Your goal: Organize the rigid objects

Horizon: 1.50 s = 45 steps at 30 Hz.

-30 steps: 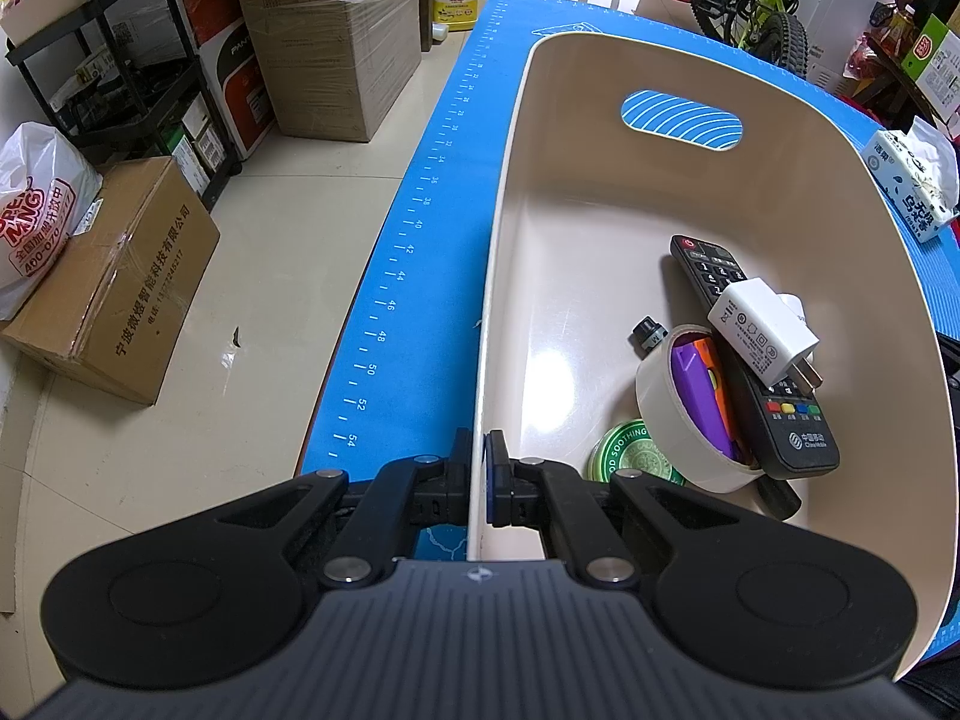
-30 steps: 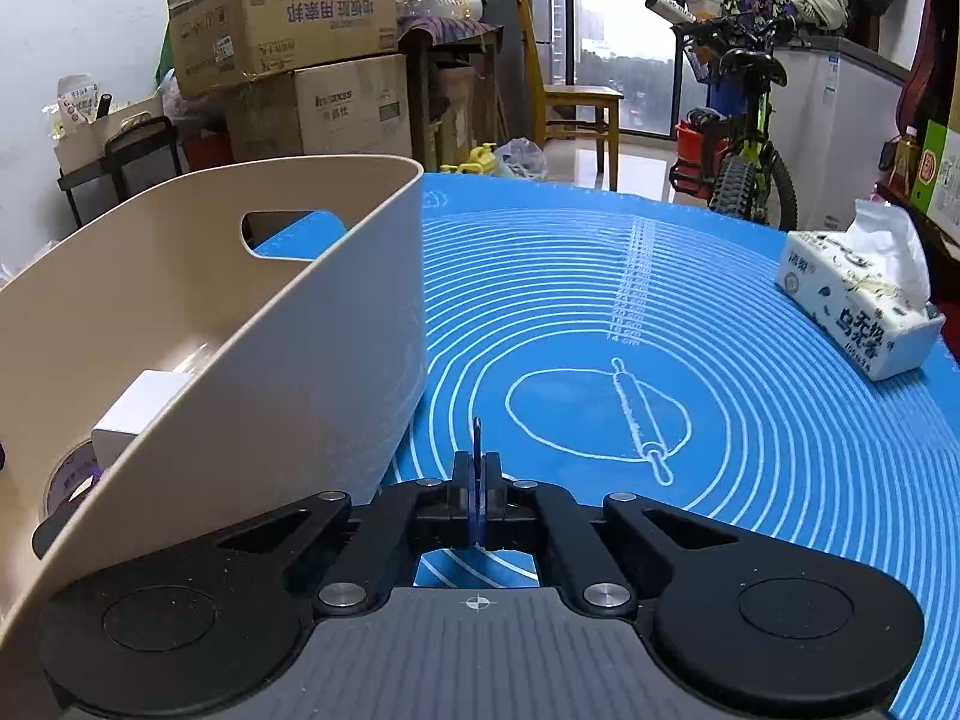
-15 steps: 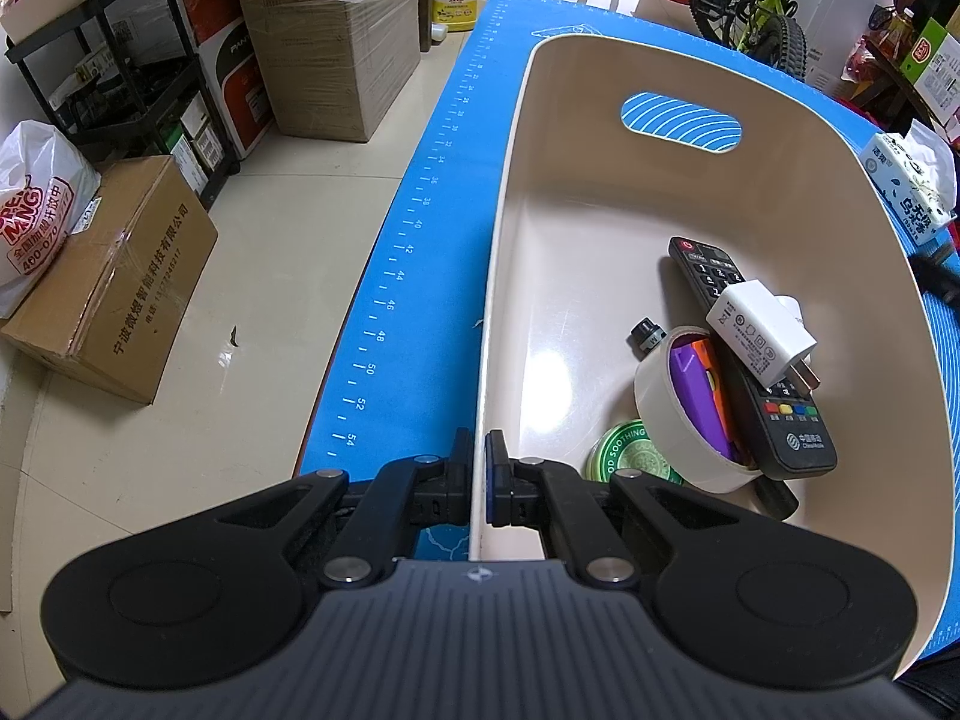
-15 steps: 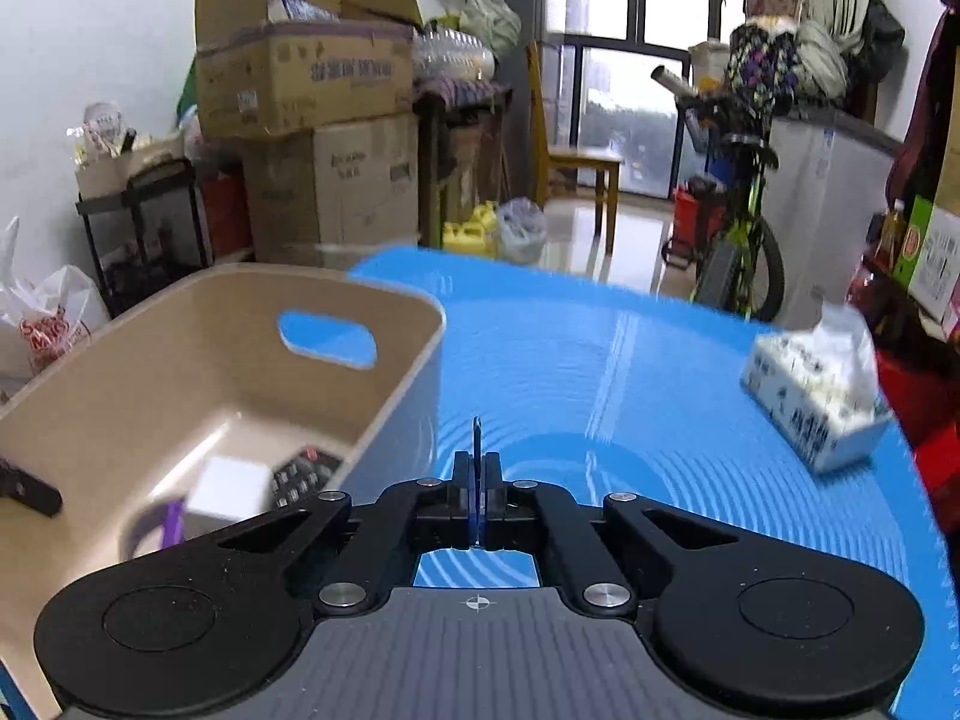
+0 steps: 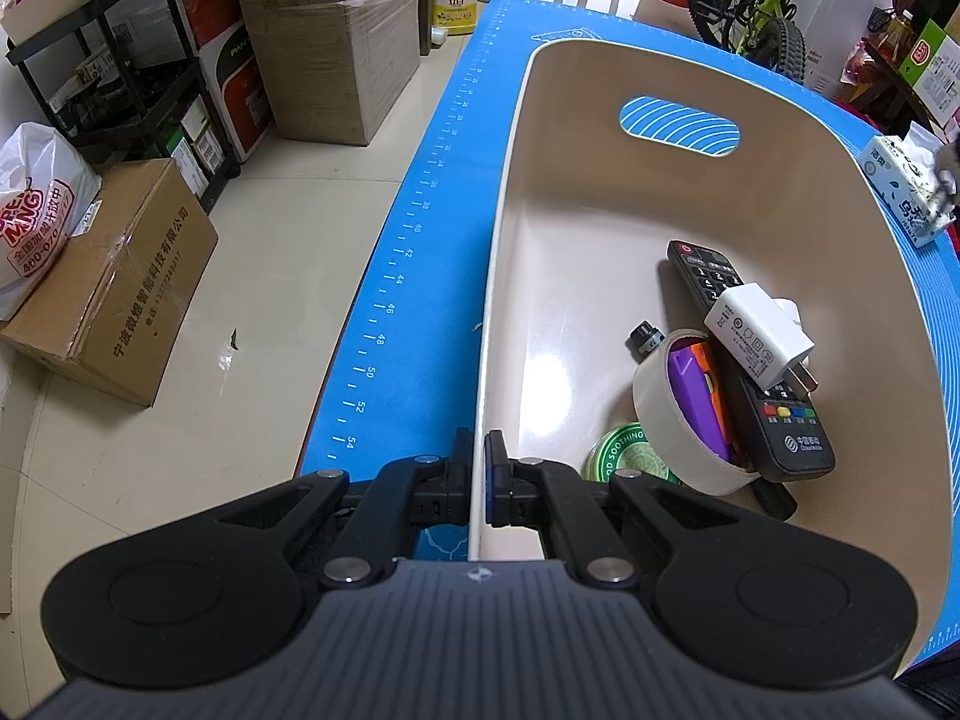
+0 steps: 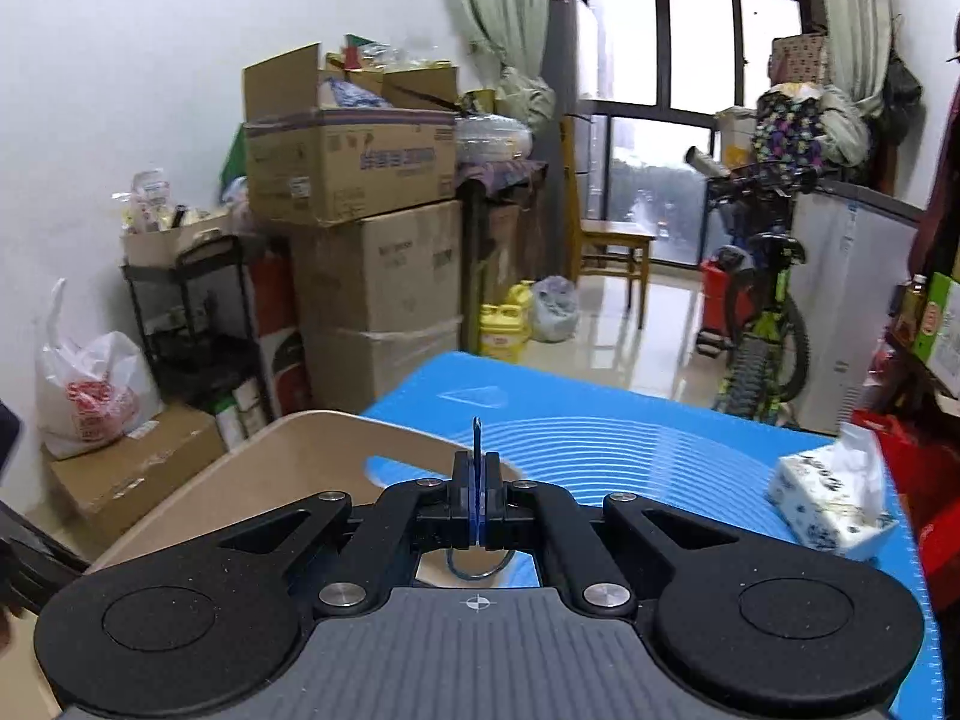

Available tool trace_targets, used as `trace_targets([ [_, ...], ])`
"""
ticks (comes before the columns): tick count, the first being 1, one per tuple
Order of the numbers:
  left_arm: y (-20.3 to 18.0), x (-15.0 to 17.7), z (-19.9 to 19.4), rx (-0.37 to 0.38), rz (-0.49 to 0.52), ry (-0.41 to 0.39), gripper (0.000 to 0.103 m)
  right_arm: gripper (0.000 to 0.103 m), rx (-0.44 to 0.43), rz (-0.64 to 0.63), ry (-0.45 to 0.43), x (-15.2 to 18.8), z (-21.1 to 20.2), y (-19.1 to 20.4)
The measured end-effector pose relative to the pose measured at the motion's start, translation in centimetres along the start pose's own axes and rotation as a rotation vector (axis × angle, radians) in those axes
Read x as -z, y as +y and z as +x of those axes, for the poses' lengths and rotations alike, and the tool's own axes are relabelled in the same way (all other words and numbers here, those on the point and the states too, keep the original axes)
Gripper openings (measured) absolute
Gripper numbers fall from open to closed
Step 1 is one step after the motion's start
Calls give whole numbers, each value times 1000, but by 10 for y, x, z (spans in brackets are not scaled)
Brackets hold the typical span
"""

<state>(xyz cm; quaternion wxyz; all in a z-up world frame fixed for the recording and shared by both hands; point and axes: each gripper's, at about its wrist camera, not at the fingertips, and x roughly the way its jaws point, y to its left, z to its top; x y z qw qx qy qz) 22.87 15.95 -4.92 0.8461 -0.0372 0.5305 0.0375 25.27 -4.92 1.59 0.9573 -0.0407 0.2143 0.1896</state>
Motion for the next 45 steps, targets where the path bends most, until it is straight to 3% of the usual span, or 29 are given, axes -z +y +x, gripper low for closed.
trace_targets([
  [8,2,-1,-1,6,-1,-2,5,12,-103,-12,113,17,25,54],
  [17,4,-1,-2,10,-1,-4,5,12,-86,-7,264,44,48,72],
  [20,4,-1,-3,1,-4,-8,10,14,-83,5,290,49,52,71],
  [23,5,-1,-6,-8,-12,-20,16,19,-73,13,288,48,49,68],
  [25,5,-2,-10,-37,-17,-34,35,48,-69,30,272,46,41,65],
  [27,3,-3,-17,-67,-16,-55,49,60,-60,53,251,43,31,60],
  [31,-1,-3,-33,-87,-14,-95,64,72,-54,85,227,36,8,51],
  [37,-16,1,-59,-100,10,-158,71,80,-29,106,212,35,-30,39],
  [45,-36,22,-97,-113,56,-199,73,82,-5,128,173,28,-82,25],
])
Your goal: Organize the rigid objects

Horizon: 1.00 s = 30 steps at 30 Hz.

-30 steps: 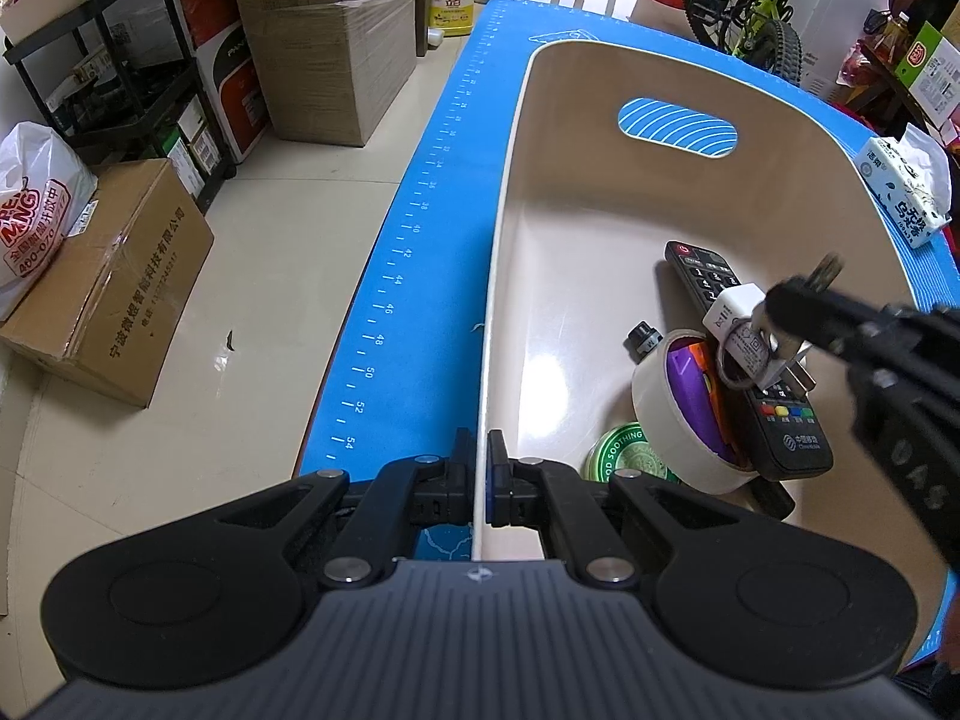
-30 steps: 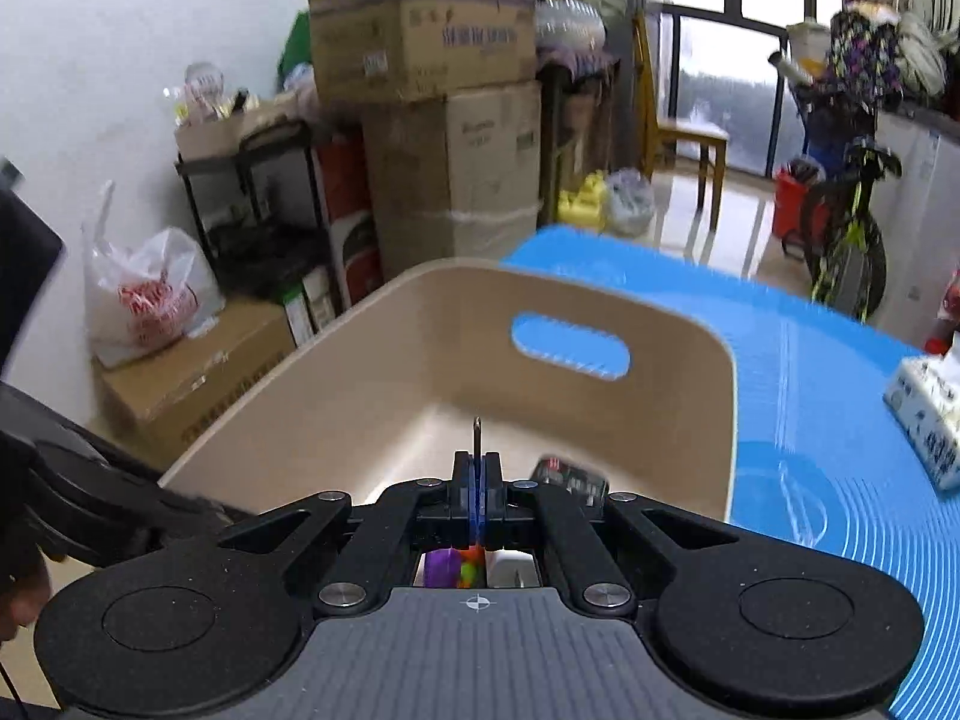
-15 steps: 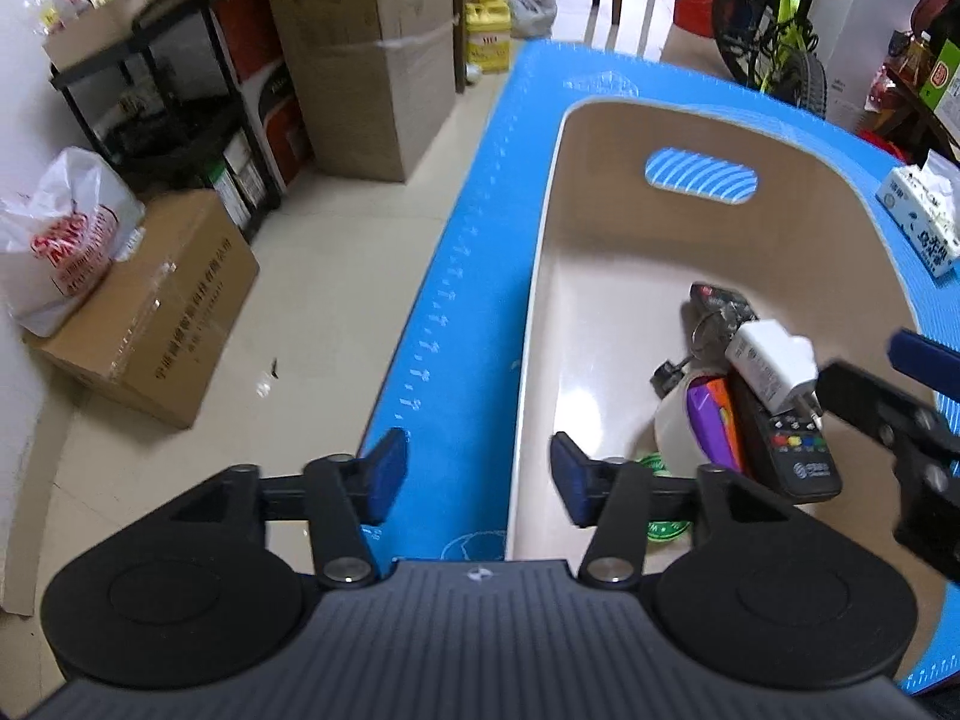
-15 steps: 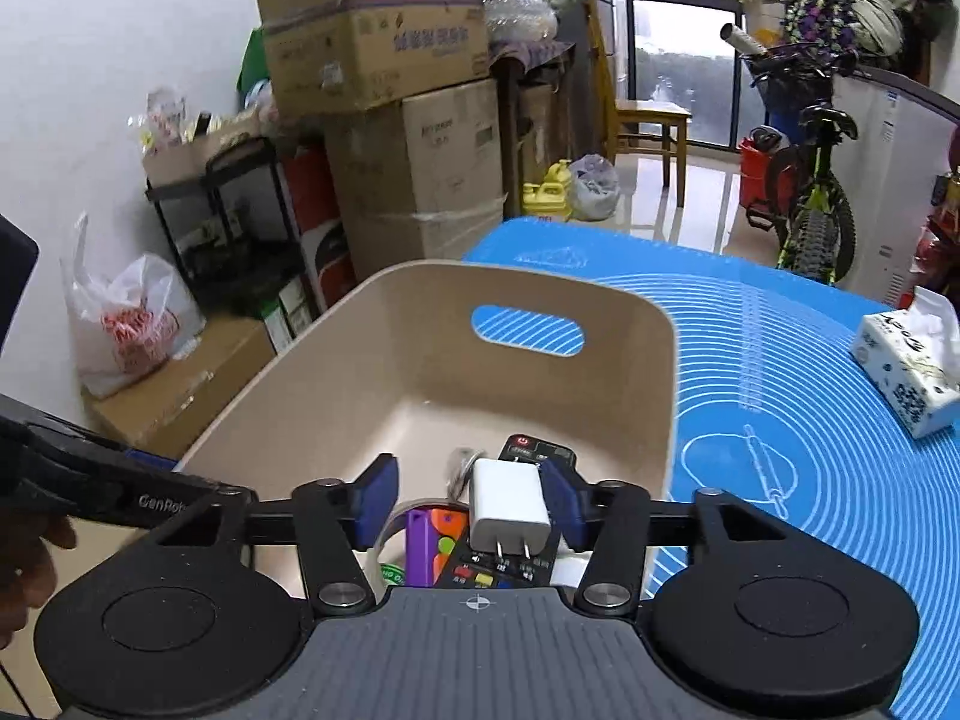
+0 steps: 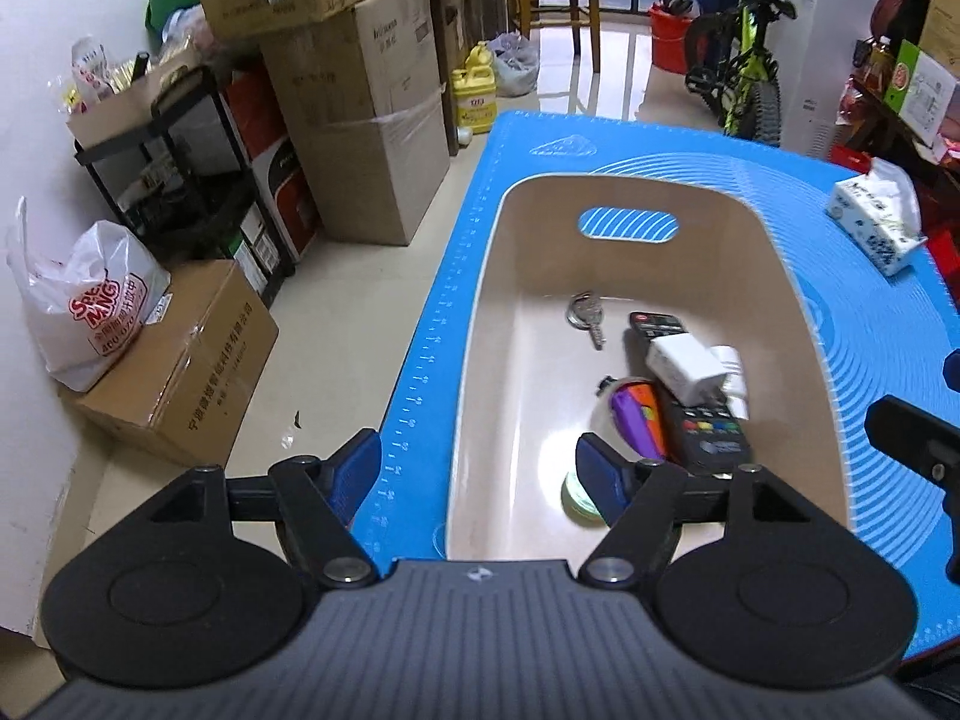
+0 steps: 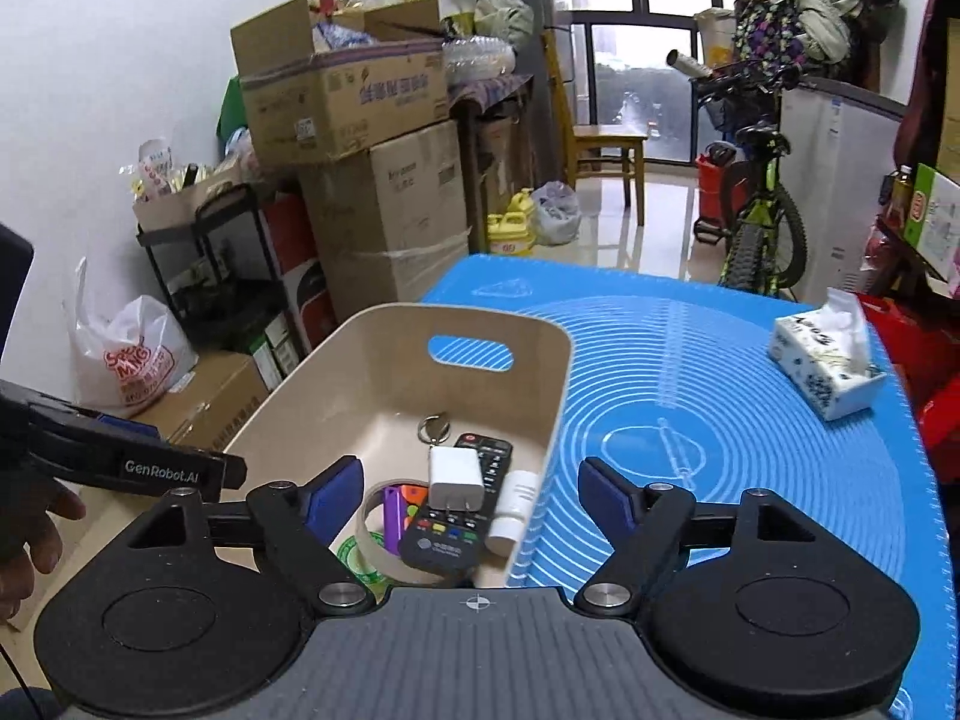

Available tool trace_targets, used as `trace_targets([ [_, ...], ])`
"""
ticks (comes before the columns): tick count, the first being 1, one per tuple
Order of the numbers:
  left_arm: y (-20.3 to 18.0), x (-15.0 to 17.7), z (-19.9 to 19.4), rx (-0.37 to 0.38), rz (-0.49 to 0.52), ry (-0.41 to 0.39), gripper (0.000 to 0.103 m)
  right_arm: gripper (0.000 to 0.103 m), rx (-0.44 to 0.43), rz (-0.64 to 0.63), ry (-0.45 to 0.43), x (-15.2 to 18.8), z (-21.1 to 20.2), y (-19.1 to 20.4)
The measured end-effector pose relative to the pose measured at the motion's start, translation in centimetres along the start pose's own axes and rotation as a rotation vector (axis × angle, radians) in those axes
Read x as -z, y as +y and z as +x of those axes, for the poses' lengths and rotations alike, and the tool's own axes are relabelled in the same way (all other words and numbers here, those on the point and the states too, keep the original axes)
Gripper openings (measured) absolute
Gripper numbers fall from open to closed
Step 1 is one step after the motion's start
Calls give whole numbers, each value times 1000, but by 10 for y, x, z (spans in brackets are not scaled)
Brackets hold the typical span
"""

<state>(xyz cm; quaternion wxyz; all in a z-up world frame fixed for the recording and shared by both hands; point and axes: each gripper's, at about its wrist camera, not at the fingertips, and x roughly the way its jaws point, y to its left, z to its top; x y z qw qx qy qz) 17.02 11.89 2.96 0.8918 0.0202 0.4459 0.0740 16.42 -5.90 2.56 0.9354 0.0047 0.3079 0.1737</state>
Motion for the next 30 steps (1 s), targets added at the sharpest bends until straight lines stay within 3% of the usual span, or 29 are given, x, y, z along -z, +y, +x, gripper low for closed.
trace_targets([
  [16,-52,46,-107,32,54,-94,77,82,46,9,-54,24,-114,-32],
  [30,-95,96,-161,23,101,-131,79,82,109,2,-44,62,-187,-52],
])
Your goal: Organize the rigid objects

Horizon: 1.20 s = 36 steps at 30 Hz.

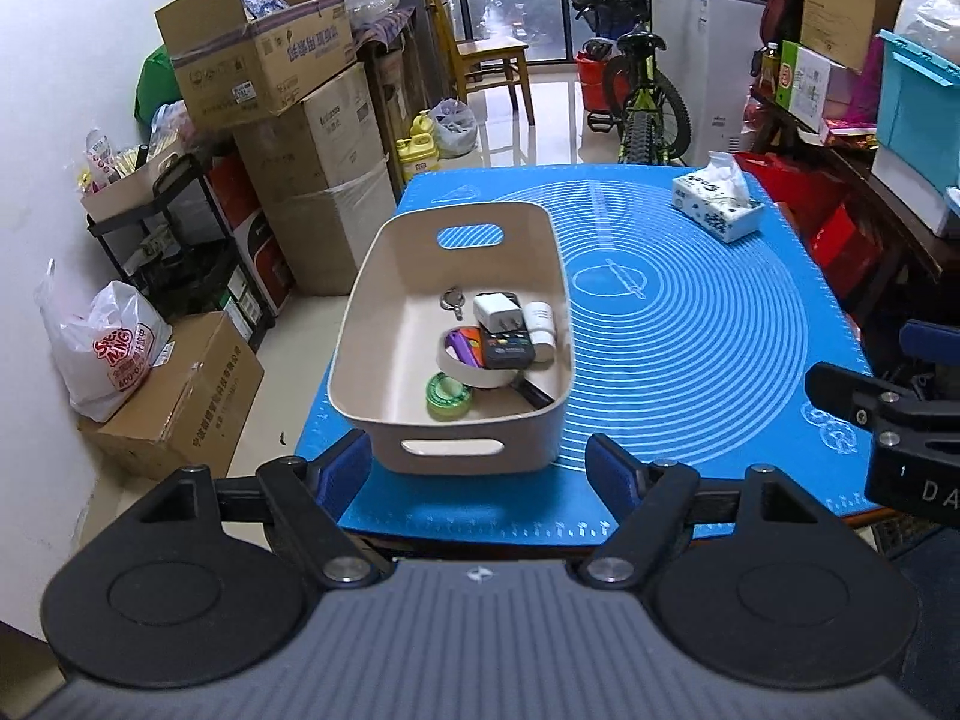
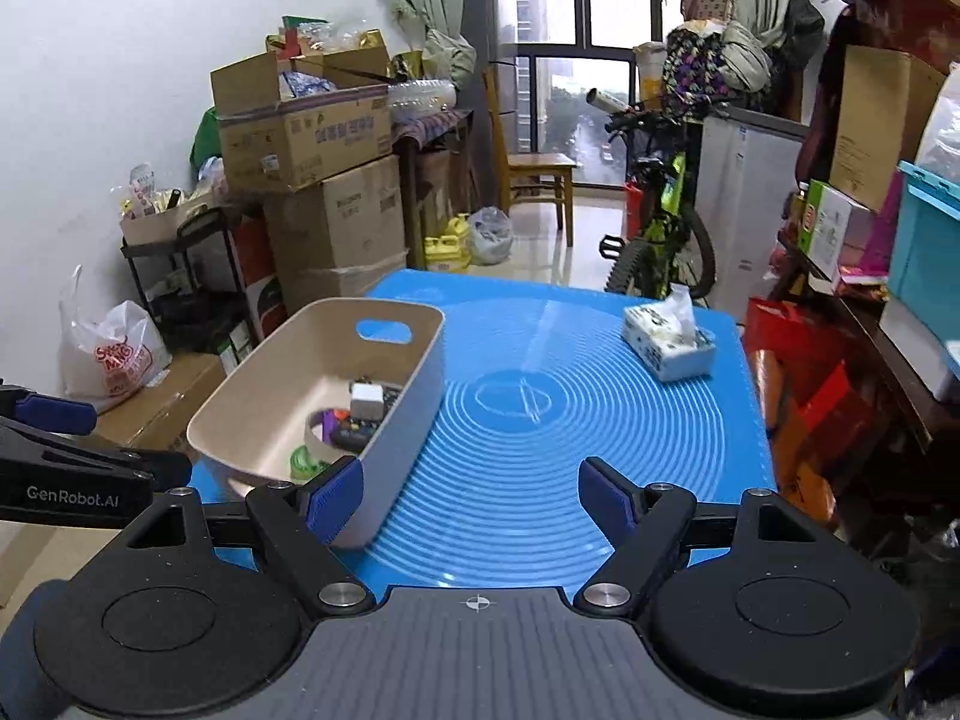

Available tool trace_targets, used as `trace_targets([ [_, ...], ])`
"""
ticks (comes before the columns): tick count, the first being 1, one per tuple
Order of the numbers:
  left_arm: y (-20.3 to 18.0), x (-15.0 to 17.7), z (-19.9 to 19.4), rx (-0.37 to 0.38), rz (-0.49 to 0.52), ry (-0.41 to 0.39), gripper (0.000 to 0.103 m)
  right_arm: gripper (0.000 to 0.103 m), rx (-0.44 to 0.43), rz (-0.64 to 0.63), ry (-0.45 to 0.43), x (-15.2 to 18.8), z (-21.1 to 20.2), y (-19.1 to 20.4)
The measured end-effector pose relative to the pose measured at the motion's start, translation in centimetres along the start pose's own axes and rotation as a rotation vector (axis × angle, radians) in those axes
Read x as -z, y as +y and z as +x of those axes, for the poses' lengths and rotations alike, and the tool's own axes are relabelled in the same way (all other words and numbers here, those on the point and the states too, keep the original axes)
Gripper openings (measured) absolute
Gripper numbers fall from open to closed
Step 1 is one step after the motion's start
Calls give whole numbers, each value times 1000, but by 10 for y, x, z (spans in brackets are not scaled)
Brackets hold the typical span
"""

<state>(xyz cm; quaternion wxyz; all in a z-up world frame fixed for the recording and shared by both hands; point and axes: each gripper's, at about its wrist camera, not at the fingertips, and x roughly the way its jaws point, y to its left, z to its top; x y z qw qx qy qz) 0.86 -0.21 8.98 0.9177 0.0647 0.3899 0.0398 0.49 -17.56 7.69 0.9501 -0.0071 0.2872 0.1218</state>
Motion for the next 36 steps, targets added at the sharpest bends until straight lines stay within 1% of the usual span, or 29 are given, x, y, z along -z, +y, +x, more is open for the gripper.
trace_targets([
  [7,-9,14,-16,30,10,4,79,82,9,19,11,16,-25,-10],
  [15,-12,24,-26,50,4,6,79,82,23,37,26,28,-38,-21],
  [17,-11,25,-27,58,-1,6,79,82,25,41,29,29,-40,-22],
  [23,-11,28,-31,48,6,2,79,82,30,53,42,33,-40,-25],
  [36,-13,30,-35,61,18,4,79,82,43,41,24,34,-47,-25],
])
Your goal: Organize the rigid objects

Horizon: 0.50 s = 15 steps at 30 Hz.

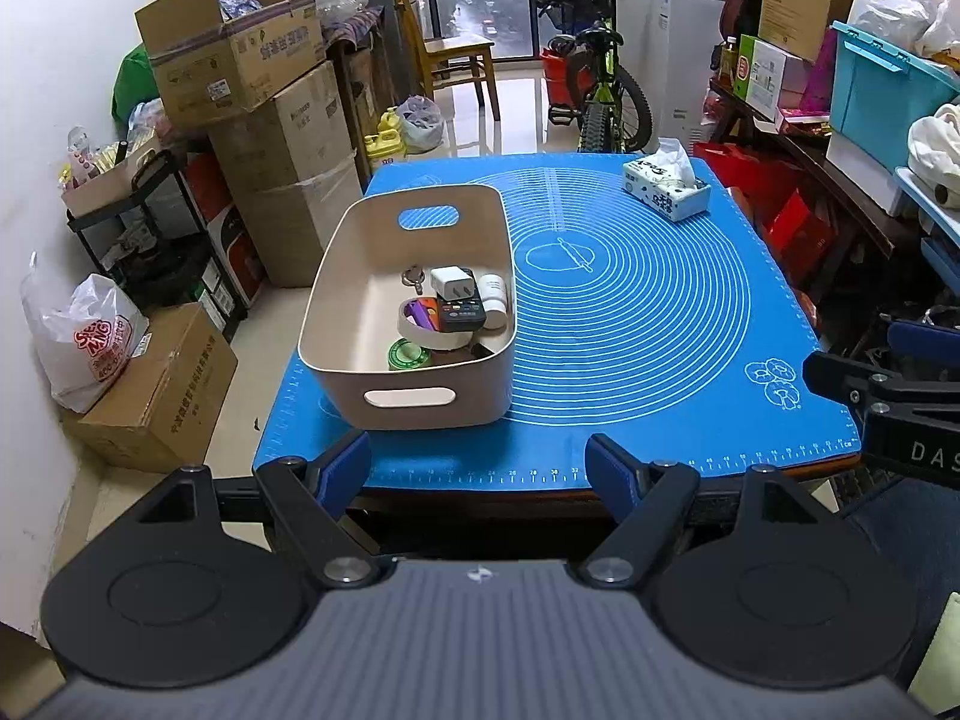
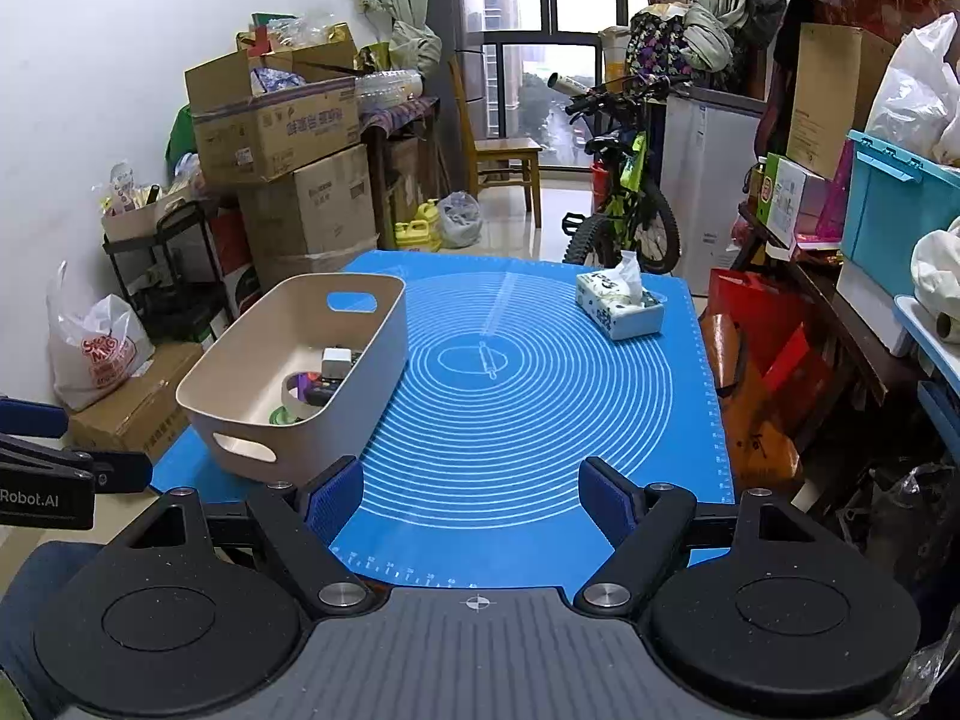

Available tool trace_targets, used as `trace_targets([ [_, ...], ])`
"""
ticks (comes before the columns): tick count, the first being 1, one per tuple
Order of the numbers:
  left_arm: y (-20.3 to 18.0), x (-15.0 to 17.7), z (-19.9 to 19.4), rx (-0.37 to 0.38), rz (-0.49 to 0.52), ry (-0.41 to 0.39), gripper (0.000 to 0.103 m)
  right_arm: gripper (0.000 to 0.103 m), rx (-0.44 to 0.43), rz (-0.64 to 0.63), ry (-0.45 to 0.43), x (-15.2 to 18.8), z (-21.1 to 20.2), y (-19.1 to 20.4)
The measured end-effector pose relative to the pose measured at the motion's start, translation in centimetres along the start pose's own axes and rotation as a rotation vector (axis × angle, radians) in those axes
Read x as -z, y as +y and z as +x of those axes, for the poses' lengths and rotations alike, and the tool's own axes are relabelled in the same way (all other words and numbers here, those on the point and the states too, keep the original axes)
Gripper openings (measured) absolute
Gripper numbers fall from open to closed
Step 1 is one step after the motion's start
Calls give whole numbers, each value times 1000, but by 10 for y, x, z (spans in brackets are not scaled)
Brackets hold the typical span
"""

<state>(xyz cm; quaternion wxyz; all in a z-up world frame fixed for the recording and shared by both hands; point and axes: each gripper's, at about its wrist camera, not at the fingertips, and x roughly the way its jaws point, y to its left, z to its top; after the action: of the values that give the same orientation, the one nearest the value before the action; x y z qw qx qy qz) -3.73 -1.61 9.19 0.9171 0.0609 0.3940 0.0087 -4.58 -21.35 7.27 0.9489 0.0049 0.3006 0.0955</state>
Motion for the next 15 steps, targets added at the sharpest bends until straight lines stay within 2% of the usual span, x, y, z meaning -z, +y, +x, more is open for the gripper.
trace_targets([
  [15,-2,0,-2,0,12,2,79,82,-1,15,13,2,-1,-2],
])
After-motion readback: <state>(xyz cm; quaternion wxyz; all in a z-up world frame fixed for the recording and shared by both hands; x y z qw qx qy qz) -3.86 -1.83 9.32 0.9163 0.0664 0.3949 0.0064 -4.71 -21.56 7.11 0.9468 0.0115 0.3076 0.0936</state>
